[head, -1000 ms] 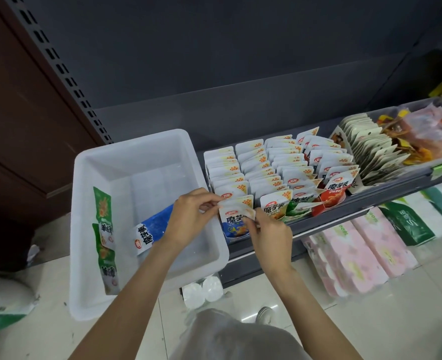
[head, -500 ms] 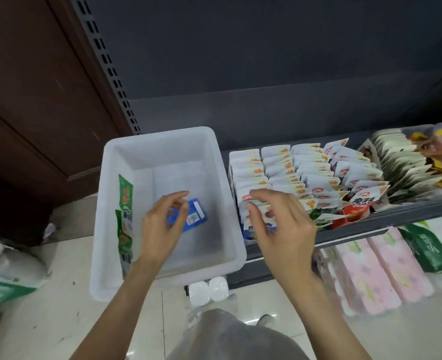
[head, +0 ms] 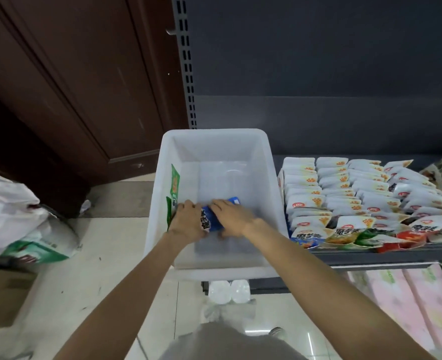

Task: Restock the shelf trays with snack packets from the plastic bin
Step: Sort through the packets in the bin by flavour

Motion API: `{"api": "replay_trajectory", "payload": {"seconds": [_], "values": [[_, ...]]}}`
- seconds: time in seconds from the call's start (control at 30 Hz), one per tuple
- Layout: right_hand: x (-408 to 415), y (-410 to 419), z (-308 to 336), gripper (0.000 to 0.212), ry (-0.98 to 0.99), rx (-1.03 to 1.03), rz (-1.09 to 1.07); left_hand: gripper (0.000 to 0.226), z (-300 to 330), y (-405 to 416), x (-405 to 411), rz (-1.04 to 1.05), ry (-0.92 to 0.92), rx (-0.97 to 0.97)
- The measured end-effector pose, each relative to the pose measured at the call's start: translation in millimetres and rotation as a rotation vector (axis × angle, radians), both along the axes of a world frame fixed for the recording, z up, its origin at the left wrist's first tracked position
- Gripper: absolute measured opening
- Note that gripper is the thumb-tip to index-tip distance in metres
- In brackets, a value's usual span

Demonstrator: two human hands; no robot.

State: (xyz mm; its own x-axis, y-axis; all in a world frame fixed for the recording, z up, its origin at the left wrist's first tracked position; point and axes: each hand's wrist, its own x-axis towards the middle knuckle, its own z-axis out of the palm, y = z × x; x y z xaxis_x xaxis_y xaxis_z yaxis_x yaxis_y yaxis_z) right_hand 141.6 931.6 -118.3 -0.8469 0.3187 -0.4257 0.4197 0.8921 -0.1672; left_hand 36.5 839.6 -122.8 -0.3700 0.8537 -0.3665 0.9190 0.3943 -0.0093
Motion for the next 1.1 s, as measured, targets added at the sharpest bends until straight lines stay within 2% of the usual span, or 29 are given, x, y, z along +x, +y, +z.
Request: {"api": "replay_trajectory", "payload": {"seconds": [0.07,0.17,0.27,0.33,0.4,0.47,0.5,0.6,0.7,0.77,0.87,0.97,1.03,1.1], "values": [[4,-1,4,0.048,0.049,0.05,-0.016,0.048,2,-3,-2,0.04,-0.117,0.118],[13,-5,20,0.035,0.153,0.22,-0.078,0.05,19,-10,-5,0.386,-0.6,0.438],[23,-4,50,0.026,0.305,0.298,-0.274,0.033,39,-10,-2,0.664,-0.98,0.769],[30,0,65,0.022,0.444,0.192,-0.506,0.042,55,-12,8,0.841,-1.261,0.933],[35,4,72,0.019,0.672,-0.161,-0.788,0.054,69,-17,18,0.893,-1.461,0.964],[42,2,80,0.02,0.868,-0.572,-0.942,0.043,84,-19,30,0.774,-1.49,0.875],[47,-1,84,0.02,0.923,-0.706,-0.977,0.038,89,-19,37,0.707,-1.489,0.834],[63,-11,98,0.019,1.014,-0.956,-0.988,0.028,105,-18,52,0.591,-1.458,0.854],[86,-13,113,0.021,1.151,-1.082,-0.975,0.018,110,-15,62,0.506,-1.405,0.897],[105,-13,121,0.026,1.211,-1.049,-0.959,0.019,110,-12,70,0.435,-1.376,0.879],[142,-14,130,0.029,1.16,-0.838,-0.885,0.021,111,-7,91,0.268,-1.281,0.848],[184,-18,134,0.025,1.166,-0.729,-0.88,0.024,113,2,118,0.132,-1.315,0.86],[209,-23,134,0.024,1.272,-0.674,-0.922,0.023,112,10,130,0.064,-1.346,0.845],[230,-28,129,0.02,1.409,-0.637,-0.985,0.019,102,21,133,-0.051,-1.178,0.86]]}}
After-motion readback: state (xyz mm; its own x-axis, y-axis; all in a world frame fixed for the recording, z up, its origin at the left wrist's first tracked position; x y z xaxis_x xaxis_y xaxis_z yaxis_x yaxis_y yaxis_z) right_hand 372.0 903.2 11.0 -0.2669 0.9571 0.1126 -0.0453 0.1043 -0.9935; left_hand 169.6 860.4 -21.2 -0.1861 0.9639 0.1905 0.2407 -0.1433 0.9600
